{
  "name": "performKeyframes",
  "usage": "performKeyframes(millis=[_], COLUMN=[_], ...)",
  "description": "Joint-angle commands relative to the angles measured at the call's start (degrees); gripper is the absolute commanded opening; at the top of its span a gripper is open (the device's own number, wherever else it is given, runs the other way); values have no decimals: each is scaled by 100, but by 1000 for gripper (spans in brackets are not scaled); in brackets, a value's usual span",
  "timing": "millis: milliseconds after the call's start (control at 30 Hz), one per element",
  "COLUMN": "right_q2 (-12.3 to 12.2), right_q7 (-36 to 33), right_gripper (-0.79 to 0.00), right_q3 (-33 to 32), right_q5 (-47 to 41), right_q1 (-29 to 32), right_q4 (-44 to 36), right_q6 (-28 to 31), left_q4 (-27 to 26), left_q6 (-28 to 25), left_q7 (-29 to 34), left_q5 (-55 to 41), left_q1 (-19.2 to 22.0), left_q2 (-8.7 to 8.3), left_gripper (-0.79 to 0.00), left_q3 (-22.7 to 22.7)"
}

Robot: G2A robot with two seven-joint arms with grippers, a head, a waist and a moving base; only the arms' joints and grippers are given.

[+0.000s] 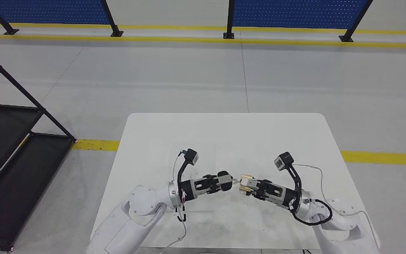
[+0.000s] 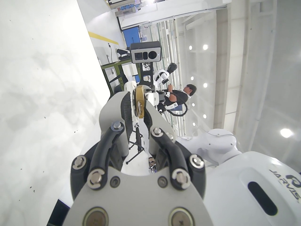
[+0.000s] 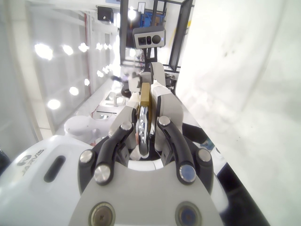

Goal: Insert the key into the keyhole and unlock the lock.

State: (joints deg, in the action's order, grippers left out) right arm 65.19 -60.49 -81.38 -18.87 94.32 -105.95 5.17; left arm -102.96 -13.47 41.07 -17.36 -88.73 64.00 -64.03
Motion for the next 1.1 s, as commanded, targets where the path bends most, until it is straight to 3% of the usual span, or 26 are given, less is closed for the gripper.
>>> performKeyframes(millis=[0, 633, 767, 967, 1067], right_q2=[-13, -126, -146, -173, -187], right_q7=[-77, -677, -698, -667, -633], right_gripper=[-785, -785, -785, -785, -785], right_q3=[5, 202, 232, 288, 300], right_q5=[-9, -53, -76, -60, -51], right_q1=[-32, -455, -459, -460, -460], right_q4=[17, 252, 251, 237, 234], right_q6=[-7, -96, -58, -25, -13], left_q4=[-50, -129, -100, -81, -75], left_q6=[-4, -11, -13, -15, -16], left_q7=[19, 142, 138, 128, 141], left_q5=[-29, -56, -47, -58, -83], left_q1=[-44, -228, -205, -183, -170], left_q2=[-8, -57, -55, -51, -50], left_gripper=[-631, -650, -677, -782, -785], left_q3=[-21, -61, -26, 32, 58])
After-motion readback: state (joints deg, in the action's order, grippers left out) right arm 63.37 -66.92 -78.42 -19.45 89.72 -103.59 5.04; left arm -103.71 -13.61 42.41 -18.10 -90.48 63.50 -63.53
